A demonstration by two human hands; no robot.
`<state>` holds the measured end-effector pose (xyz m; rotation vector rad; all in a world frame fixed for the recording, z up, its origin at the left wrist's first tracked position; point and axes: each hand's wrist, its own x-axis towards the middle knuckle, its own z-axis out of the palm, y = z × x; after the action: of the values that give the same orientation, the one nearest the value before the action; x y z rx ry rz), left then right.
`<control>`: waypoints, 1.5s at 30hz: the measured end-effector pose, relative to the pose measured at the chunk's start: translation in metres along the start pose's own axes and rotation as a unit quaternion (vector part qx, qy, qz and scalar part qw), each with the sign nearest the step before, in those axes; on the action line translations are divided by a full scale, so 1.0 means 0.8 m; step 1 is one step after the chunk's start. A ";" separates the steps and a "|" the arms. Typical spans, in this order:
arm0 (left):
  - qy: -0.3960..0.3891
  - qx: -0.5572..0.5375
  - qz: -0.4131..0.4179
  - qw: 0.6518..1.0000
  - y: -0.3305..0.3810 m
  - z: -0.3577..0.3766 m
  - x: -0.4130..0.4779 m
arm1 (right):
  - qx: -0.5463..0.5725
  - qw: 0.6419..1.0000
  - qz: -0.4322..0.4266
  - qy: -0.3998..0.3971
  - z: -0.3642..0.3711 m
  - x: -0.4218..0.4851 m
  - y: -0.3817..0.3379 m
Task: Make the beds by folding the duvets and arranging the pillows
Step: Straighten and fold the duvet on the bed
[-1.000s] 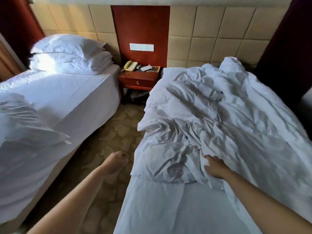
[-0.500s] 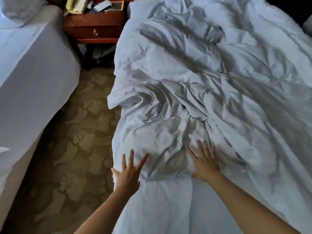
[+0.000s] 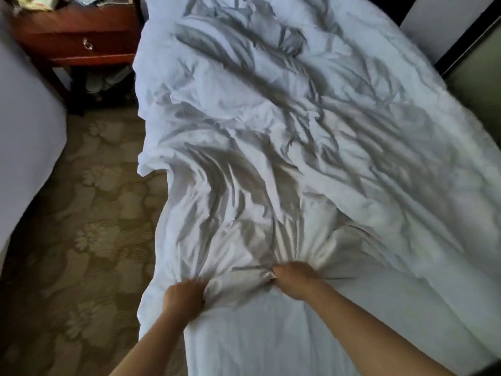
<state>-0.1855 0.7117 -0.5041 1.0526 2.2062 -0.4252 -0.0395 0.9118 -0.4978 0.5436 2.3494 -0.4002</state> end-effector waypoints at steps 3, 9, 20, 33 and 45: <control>-0.097 0.050 0.025 0.994 -0.041 0.056 -0.100 | -0.005 0.999 -0.028 -0.041 0.061 -0.089 -0.088; -0.095 0.038 0.004 0.995 -0.181 0.188 -0.303 | -0.013 0.993 -0.007 -0.119 0.143 -0.212 -0.312; 0.049 -0.013 0.008 0.999 -0.250 0.212 -0.554 | -0.120 0.989 0.051 0.073 0.115 -0.407 -0.448; 0.015 0.083 0.091 0.992 -0.199 0.317 -0.697 | -0.030 0.996 0.046 0.074 0.360 -0.605 -0.471; 0.075 0.075 0.075 0.991 -0.240 0.209 -0.647 | 0.193 0.965 0.130 0.122 0.265 -0.590 -0.499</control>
<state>-0.0240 0.2077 -0.2752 1.3620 2.2327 -0.4621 0.2060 0.3486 -0.2749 1.1297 2.3959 -0.7058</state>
